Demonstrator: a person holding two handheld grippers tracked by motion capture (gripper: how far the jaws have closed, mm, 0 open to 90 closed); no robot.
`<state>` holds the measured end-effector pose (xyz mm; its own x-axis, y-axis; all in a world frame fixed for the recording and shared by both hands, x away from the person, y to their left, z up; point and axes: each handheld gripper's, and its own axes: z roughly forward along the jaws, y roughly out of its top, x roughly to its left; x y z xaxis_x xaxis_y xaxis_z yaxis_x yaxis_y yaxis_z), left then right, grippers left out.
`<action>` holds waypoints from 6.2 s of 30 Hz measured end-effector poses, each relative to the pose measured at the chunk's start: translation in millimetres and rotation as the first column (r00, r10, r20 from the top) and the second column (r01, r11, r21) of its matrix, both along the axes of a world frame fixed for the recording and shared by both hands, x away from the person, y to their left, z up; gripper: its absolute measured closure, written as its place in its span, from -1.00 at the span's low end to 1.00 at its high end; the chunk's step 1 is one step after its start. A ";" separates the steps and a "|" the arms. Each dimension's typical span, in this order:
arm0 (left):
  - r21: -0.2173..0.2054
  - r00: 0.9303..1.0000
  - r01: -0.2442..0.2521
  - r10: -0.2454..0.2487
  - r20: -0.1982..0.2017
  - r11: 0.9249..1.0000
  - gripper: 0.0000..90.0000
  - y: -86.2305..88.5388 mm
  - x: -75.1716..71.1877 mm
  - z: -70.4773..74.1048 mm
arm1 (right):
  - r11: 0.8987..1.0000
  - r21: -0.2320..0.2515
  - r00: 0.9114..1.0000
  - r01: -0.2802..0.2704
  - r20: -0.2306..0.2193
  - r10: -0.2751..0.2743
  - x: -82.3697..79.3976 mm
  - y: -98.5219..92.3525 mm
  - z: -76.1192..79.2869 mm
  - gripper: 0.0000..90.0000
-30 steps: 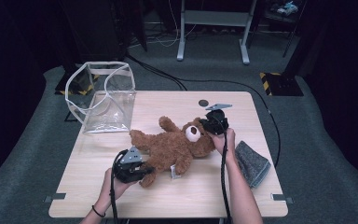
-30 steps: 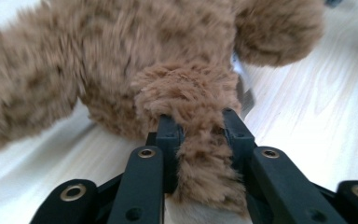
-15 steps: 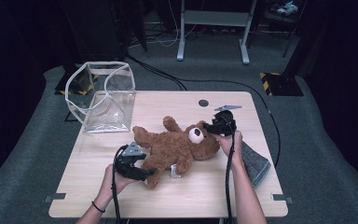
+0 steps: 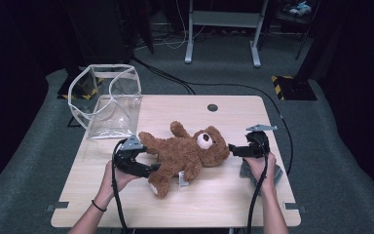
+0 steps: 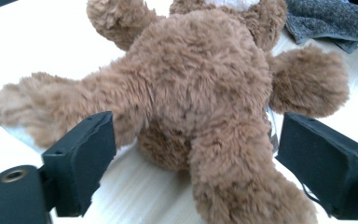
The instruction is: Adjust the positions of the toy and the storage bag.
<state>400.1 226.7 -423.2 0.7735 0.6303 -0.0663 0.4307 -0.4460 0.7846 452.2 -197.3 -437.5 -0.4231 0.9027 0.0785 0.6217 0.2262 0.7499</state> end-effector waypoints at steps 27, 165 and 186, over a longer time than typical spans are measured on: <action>0.070 0.996 0.085 -0.085 -0.016 0.994 -1.00 -71.7 60.9 18.1 | 0.993 -0.040 0.993 0.115 0.001 -0.115 -67.1 -61.5 -79.4 -1.00; 0.154 0.895 -0.425 0.440 -0.076 0.892 0.16 61.4 22.1 -18.6 | 0.980 -0.145 0.990 0.139 0.046 -0.133 -69.8 -53.1 -91.1 -0.98; 0.134 0.910 -0.403 0.412 -0.044 0.905 -0.52 64.1 36.9 14.1 | 0.979 -0.145 0.990 0.140 0.045 -0.135 -69.9 -52.9 -91.1 -0.98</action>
<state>437.1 290.9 -409.0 0.4439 0.8959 -0.0152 0.6463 -0.3084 0.6979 382.3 -250.2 -528.6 -0.2943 0.9529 -0.0729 0.6284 0.2504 0.7365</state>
